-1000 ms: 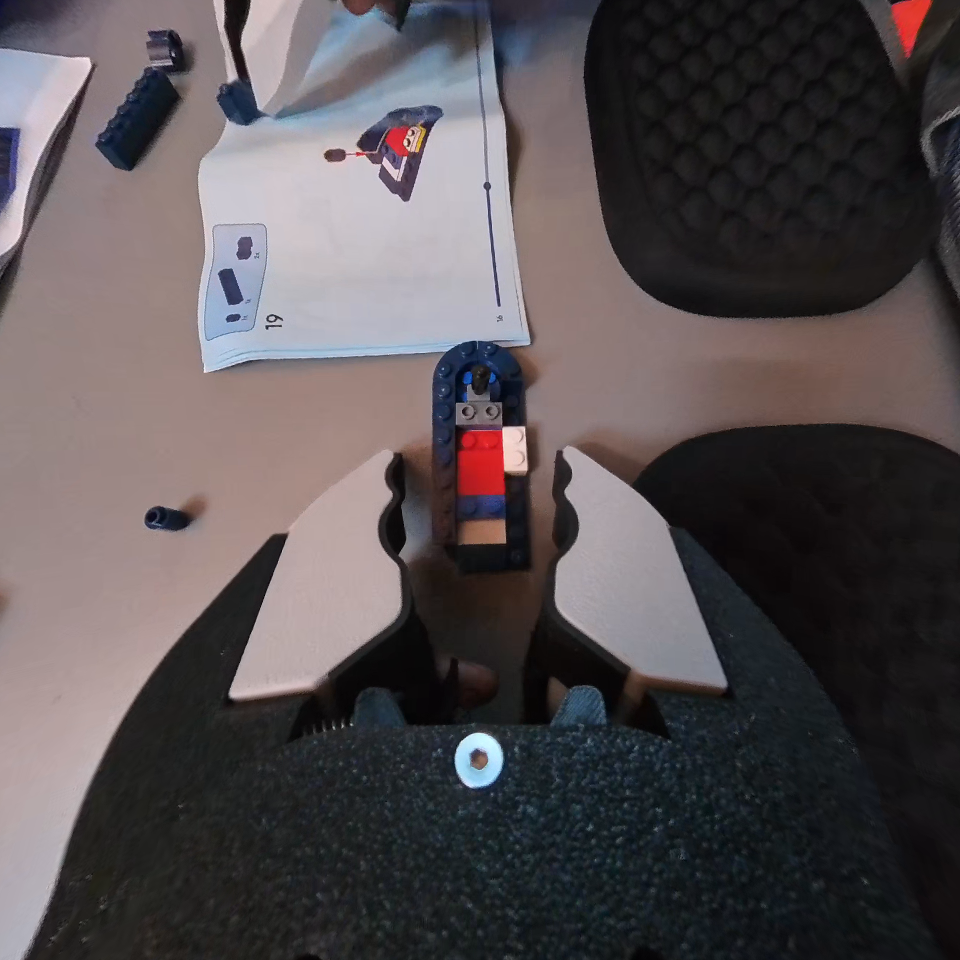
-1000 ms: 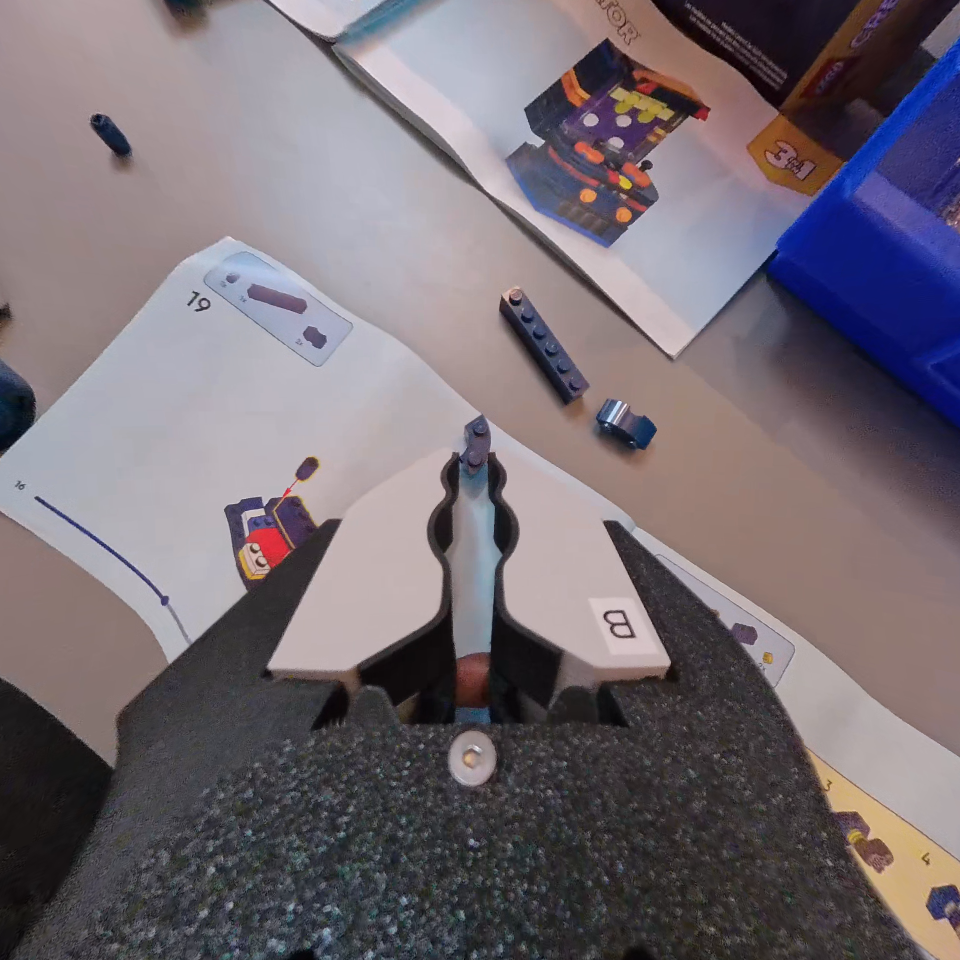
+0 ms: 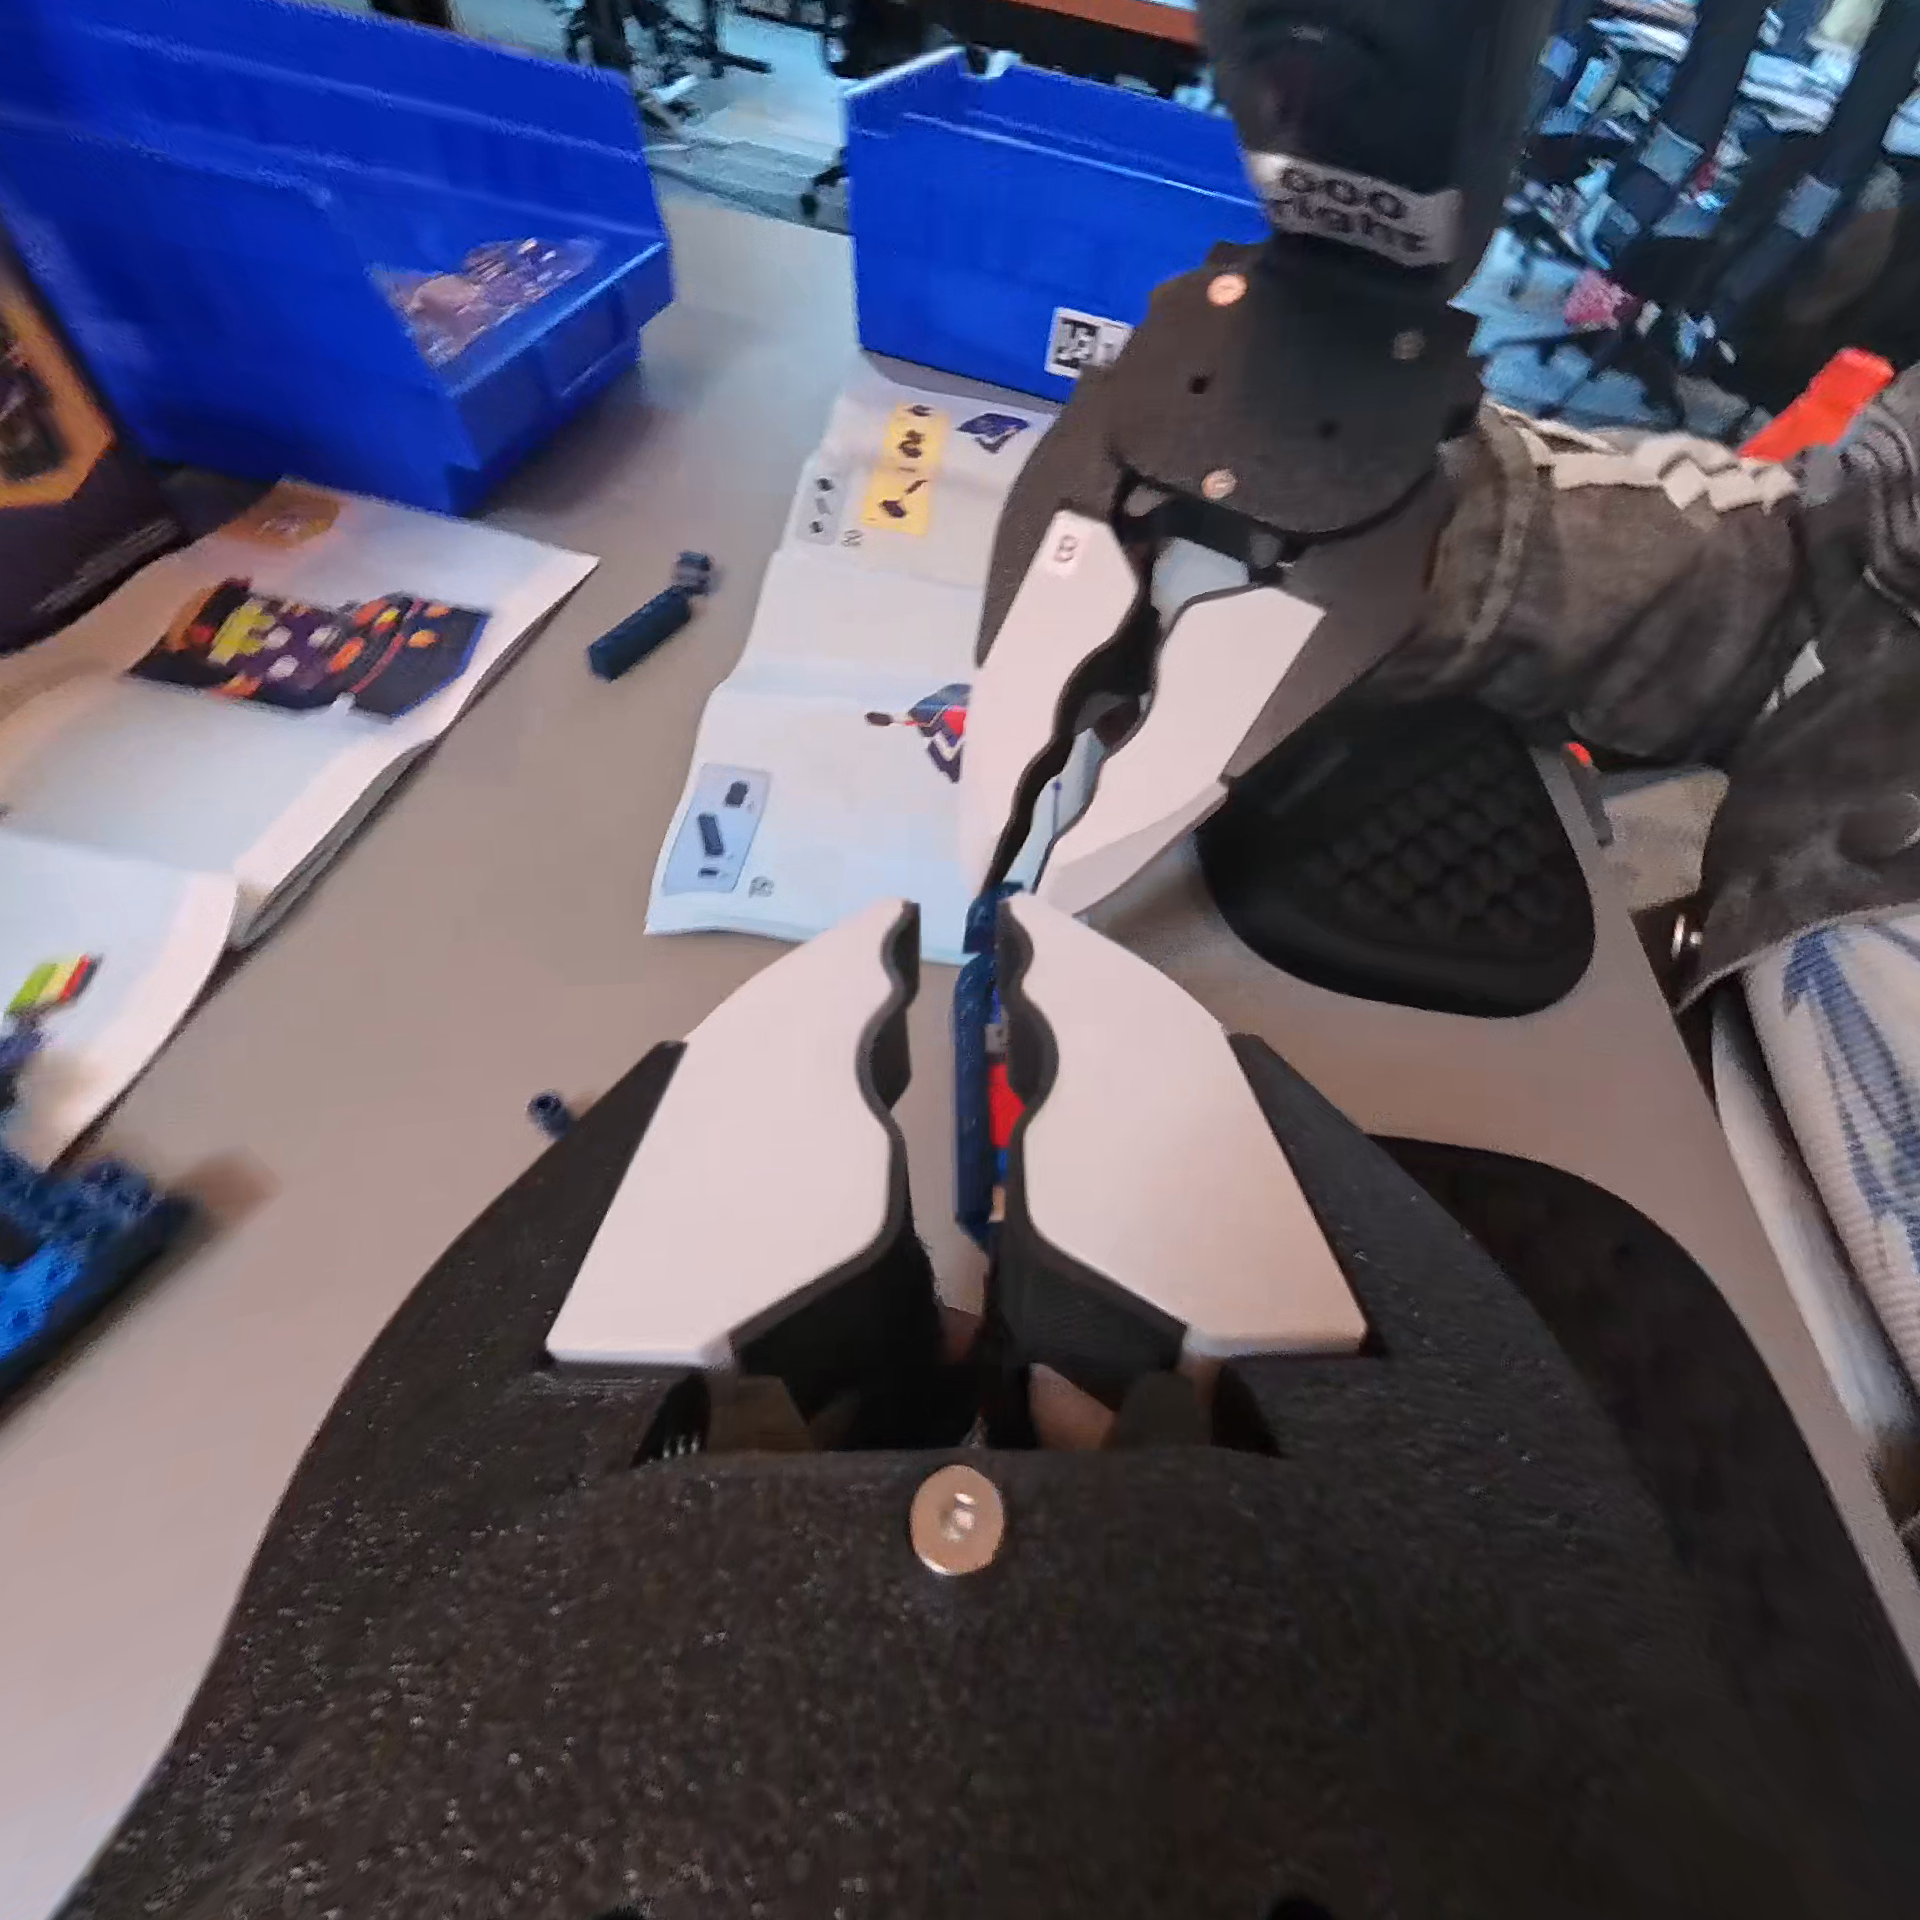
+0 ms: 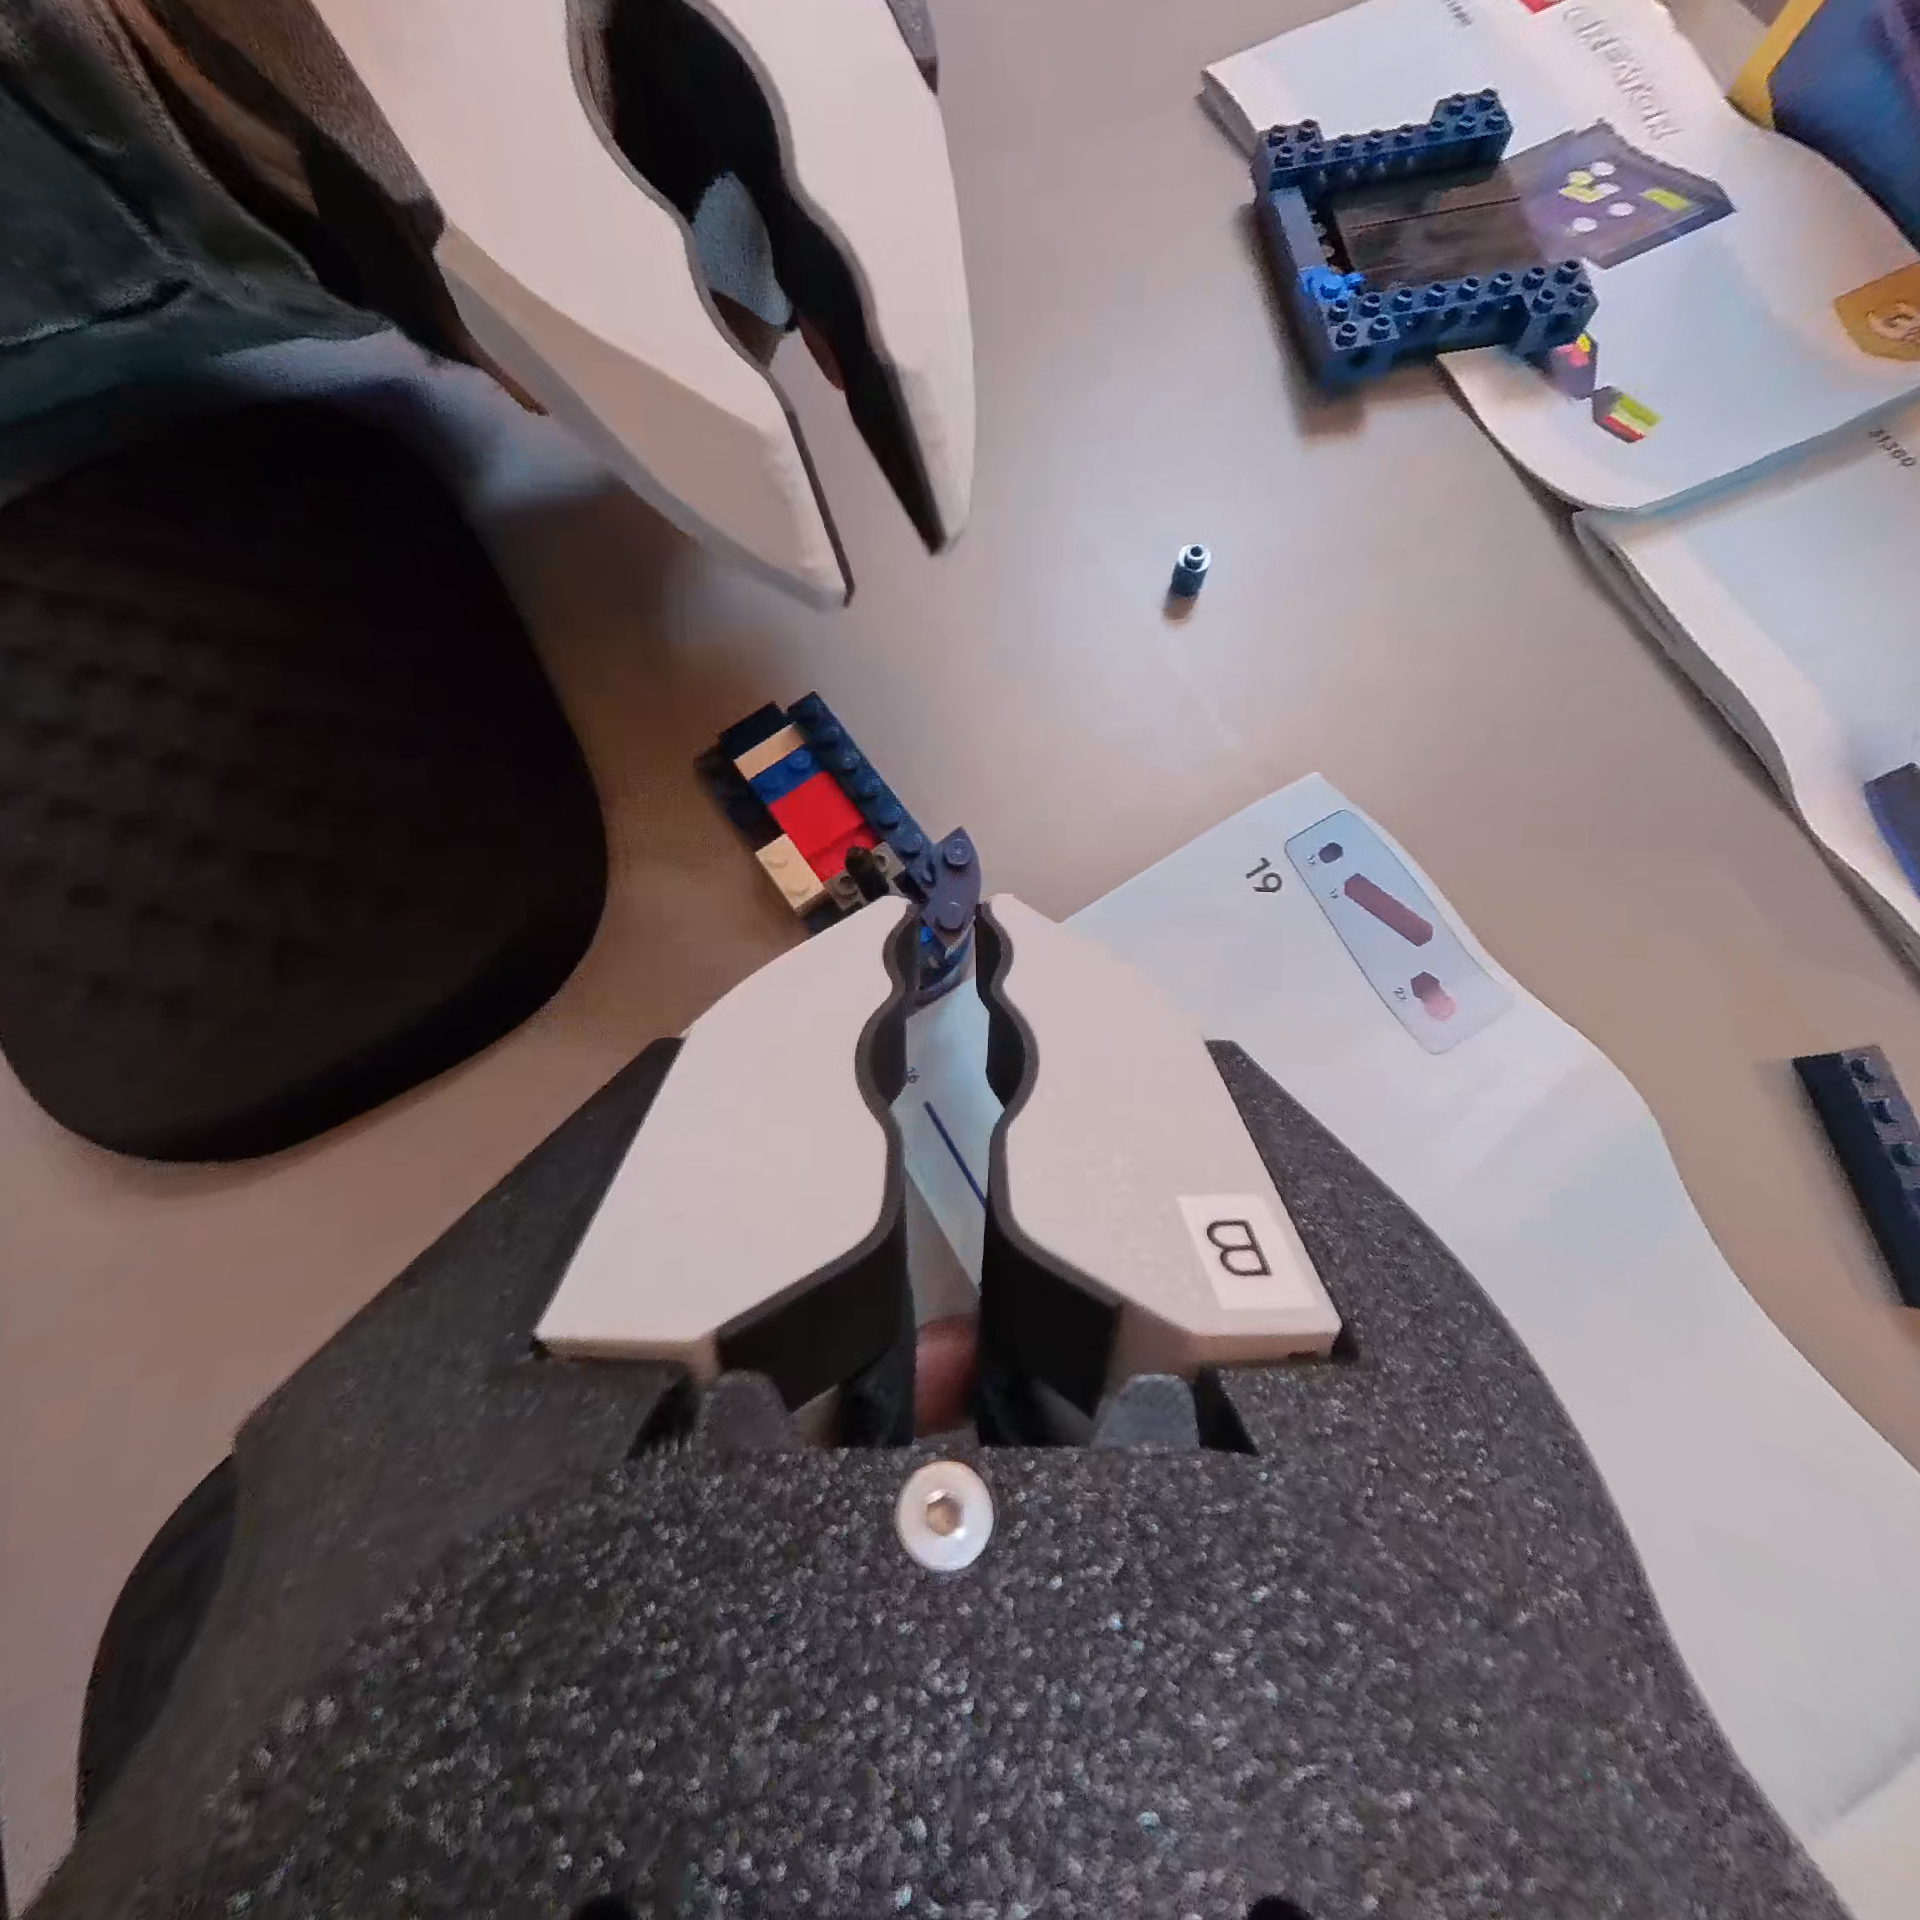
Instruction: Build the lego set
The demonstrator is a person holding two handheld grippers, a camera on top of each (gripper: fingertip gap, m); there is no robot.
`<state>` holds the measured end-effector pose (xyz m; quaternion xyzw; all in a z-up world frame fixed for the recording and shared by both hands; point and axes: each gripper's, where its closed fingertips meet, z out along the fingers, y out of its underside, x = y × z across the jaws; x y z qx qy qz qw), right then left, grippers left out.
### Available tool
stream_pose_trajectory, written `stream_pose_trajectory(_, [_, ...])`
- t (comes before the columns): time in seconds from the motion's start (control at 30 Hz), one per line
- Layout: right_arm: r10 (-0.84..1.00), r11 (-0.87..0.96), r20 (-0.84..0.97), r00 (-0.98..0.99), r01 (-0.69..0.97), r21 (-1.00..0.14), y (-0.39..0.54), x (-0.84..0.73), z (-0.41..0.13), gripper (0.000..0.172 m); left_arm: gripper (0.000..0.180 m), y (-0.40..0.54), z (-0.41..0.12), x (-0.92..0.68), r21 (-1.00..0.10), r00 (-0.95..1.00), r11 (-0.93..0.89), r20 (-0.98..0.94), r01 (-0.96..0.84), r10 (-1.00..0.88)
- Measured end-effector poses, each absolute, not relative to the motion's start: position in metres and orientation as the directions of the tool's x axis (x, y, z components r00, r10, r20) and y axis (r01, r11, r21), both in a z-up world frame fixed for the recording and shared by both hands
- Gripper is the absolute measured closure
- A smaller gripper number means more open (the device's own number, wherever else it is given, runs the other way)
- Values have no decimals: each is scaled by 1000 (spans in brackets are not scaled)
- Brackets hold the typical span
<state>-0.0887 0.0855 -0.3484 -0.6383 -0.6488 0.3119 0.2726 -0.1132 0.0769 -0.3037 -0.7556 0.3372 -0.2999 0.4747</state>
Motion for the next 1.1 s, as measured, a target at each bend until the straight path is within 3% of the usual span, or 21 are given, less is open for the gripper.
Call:
stream_pose_trajectory(0.13, [998, 14, -30, -51, 685, -728, 83, -88, -352, 162, 174, 83, -315, -101, -893, 515, -218, -17, -393, -857])
stream_pose_trajectory(0.27, [998, 44, -2, -63, 718, -695, 87, -88, -355, 162, 174, 81, -333, -89, -851, 384, -213, 15, -480, -923])
stream_pose_trajectory(1.1, [999, 43, 2, -55, 765, -643, 84, -88, -364, 162, 177, 87, -345, -90, -842, 358, -280, 112, -461, -927])
